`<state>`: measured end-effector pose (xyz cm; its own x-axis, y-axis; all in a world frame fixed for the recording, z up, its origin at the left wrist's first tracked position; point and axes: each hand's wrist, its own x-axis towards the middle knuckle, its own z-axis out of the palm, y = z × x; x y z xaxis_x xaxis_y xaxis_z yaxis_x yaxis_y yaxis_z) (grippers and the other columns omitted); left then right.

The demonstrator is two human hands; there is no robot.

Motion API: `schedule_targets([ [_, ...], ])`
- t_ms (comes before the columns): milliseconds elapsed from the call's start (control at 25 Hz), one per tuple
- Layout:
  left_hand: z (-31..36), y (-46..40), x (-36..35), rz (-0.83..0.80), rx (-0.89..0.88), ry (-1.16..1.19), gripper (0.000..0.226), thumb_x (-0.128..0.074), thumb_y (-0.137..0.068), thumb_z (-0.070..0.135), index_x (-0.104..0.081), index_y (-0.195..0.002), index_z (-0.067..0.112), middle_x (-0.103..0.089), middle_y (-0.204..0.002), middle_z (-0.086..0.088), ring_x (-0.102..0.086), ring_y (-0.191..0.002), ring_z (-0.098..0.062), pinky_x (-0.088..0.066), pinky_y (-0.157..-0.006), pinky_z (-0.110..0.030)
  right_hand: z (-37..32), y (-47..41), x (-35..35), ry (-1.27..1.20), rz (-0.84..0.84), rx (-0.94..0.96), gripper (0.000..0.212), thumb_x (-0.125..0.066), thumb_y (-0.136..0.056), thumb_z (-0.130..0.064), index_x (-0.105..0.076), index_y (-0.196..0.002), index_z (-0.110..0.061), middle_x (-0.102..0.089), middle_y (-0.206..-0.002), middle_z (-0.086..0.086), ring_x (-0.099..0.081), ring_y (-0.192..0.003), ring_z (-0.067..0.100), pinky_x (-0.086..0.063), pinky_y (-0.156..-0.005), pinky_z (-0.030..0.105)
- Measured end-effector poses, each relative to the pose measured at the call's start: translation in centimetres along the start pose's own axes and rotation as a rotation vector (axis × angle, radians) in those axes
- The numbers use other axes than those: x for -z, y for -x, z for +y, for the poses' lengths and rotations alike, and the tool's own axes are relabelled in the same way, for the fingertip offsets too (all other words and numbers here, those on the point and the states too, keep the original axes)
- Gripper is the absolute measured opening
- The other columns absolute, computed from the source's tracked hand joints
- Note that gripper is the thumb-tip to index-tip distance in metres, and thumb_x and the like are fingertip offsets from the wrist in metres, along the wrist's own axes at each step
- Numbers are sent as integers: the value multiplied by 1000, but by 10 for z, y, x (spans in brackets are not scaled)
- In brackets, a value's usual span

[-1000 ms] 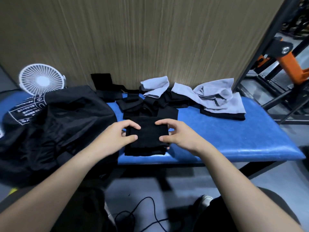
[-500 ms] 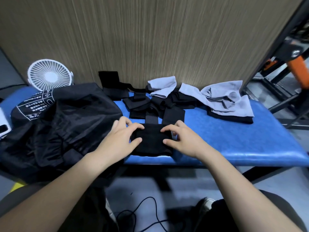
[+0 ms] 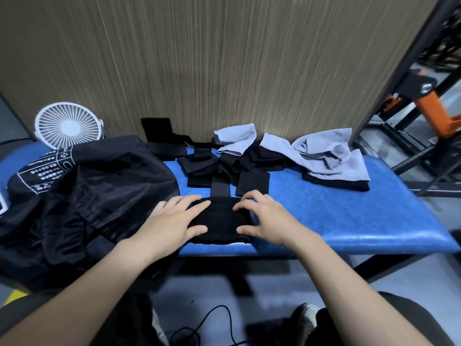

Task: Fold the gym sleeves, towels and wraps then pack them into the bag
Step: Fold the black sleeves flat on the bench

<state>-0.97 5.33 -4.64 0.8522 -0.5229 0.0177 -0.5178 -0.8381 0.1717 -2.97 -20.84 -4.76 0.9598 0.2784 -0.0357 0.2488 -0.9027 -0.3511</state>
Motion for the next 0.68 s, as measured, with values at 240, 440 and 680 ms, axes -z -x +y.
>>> schedule_targets([
  [240,2,-6,2,40,15,104,54,-50,-94,57,-38,-146,44,-32,-148,23,-23,-140,-4,-16,-114,-28,2,6,0,-47,61,27,49,-70,-84,-48,-55,-129,-38,-42,-131,-12,-48,-115,18,-43,-101,39],
  [440,19,-27,6,254,44,159,26,-57,-95,43,-63,-120,39,-51,-120,24,-43,-119,-6,-22,-105,-27,9,17,13,-115,167,-12,36,-65,-88,-45,-58,-123,-38,-52,-120,-13,-56,-105,15,-46,-92,36],
  [680,52,-61,9,289,-5,213,16,-56,-96,35,-65,-109,37,-56,-110,21,-48,-110,-8,-25,-100,-26,36,36,29,-70,205,-132,29,-63,-89,-46,-61,-117,-38,-60,-104,-14,-59,-94,9,-47,-85,30],
])
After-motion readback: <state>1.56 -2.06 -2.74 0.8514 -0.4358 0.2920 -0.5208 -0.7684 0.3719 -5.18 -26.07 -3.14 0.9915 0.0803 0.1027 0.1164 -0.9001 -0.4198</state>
